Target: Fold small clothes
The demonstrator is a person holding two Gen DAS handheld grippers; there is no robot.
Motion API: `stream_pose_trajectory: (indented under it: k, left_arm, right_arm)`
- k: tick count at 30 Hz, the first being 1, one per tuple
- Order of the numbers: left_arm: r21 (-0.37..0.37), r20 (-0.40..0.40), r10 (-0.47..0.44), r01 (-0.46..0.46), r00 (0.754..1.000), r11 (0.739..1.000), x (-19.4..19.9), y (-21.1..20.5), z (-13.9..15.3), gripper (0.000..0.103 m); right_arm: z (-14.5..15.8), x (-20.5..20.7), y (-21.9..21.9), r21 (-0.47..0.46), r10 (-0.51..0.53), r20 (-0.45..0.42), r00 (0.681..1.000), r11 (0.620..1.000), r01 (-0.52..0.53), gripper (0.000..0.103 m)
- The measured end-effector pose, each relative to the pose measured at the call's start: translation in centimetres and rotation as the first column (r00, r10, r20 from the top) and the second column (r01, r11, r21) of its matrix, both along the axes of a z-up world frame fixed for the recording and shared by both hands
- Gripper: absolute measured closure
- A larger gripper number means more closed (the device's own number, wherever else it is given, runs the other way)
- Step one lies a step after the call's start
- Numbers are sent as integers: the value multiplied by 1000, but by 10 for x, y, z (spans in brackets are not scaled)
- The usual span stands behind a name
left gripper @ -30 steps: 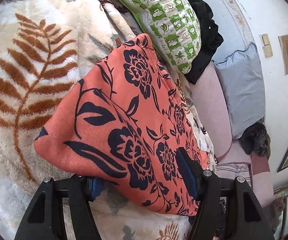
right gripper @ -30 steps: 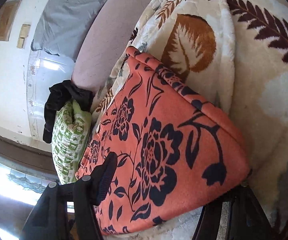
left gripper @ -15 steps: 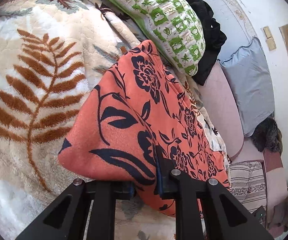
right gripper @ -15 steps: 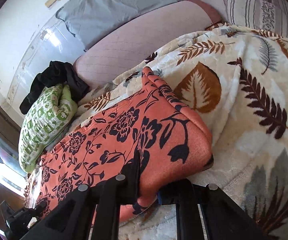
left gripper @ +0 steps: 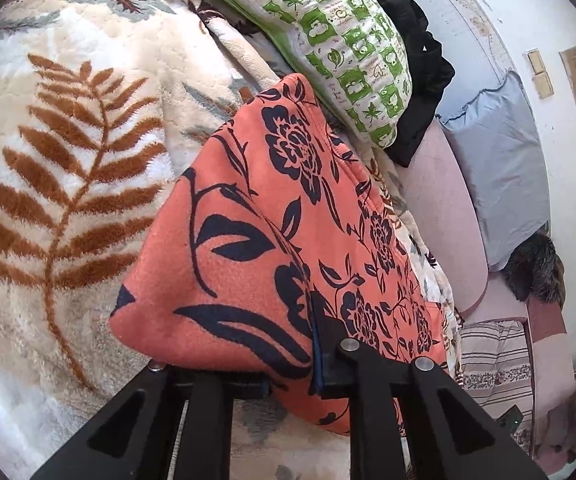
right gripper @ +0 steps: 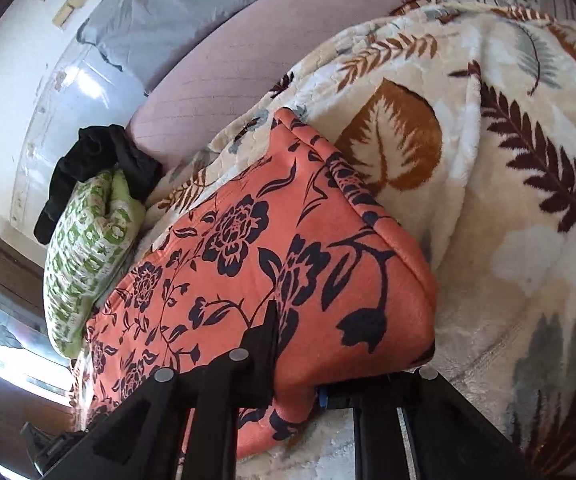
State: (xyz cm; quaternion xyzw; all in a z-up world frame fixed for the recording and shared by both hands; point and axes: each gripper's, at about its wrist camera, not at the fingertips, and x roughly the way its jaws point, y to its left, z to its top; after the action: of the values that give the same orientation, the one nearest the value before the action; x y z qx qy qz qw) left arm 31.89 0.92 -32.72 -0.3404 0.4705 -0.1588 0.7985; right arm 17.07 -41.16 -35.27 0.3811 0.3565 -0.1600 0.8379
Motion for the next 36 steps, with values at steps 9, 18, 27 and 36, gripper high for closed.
stream_pose_trajectory:
  k: [9,18,27,36]
  left_arm:
    - [23,80,-49,48,996,999,-35,18,37,90]
    - [24,-103,-66,69,992,997,-60,37,-10,78]
    - [-54,-86,-18,13,996,998,-58,36,-4,57]
    - [54,-24,-54,55,998,997,-48,26,7,75]
  right_arm:
    - [59,-25,30,-164,37,57,998,986,-28,91]
    - [2,-71,39,-111,85,-129,988,989,-100,82]
    - [34,-110,20,-65,31,-167,986,997,-43,37]
    - [66,-62,80,-153,184,-125,975,967,-202,67]
